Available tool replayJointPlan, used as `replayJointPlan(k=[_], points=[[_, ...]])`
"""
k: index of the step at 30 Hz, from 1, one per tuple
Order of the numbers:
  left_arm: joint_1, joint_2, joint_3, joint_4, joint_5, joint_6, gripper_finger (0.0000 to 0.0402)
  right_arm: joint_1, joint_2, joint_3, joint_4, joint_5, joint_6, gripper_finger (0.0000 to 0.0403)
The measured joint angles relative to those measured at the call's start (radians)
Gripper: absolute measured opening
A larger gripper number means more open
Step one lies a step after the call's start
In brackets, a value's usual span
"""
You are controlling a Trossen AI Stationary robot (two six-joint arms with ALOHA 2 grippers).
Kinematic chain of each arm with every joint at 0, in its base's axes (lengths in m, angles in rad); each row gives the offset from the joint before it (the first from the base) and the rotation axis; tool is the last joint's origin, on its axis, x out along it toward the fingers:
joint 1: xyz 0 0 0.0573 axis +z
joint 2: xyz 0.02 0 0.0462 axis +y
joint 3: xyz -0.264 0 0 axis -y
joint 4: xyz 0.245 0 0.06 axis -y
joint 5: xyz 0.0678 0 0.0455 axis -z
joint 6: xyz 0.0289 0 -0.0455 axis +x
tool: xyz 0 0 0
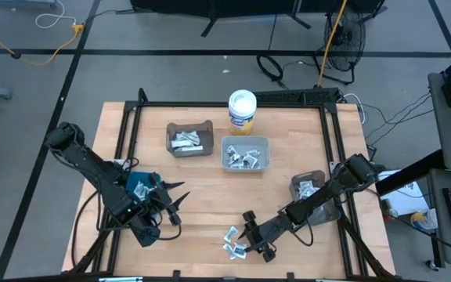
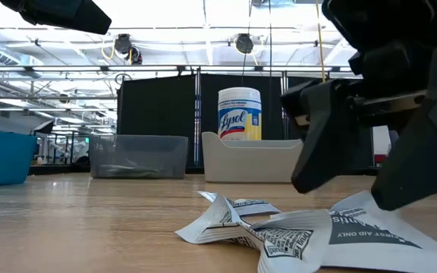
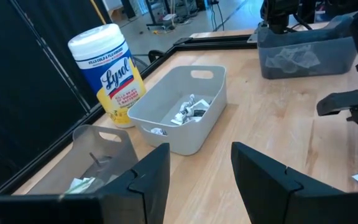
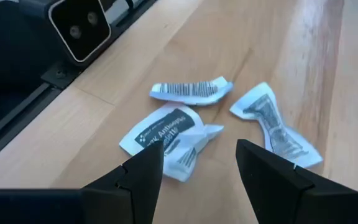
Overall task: Pick & Place First Aid Supplies
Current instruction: Put the gray towelette pack into the gray bin
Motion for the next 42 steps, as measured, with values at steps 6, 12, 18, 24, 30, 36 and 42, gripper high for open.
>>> replayJointPlan(k=[6, 12, 18, 24, 30, 36, 42], points=[[0.001, 0.0, 0.0, -0.001, -0.001, 0.007, 0.0175, 0.0, 0.0, 0.0, -0.009, -0.003, 0.052, 0.0196], [0.001, 0.0, 0.0, -0.001, -0.001, 0.006, 0.0175, 0.0, 0.0, 0.0, -0.022, -0.003, 0.15, 0.0196], [0.001, 0.0, 0.0, -0.001, -0.001, 0.006, 0.0175, 0.01, 0.0, 0.0, -0.031, -0.002, 0.246, 0.0196], [0.001, 0.0, 0.0, -0.001, -0.002, 0.006, 0.0175, 0.018, 0.0, 0.0, -0.054, 0.0, 0.31, 0.0193], [0.001, 0.0, 0.0, -0.001, -0.002, 0.006, 0.0175, 0.018, 0.008, 0.0, -0.05, 0.002, 0.331, 0.0157], [0.001, 0.0, 0.0, -0.001, -0.002, 0.005, 0.0175, 0.017, 0.01, 0.0, -0.046, 0.003, 0.316, 0.0119], [0.001, 0.0, 0.0, -0.001, -0.002, 0.004, 0.0175, 0.017, 0.01, 0.0, -0.046, 0.0, 0.316, 0.0099]])
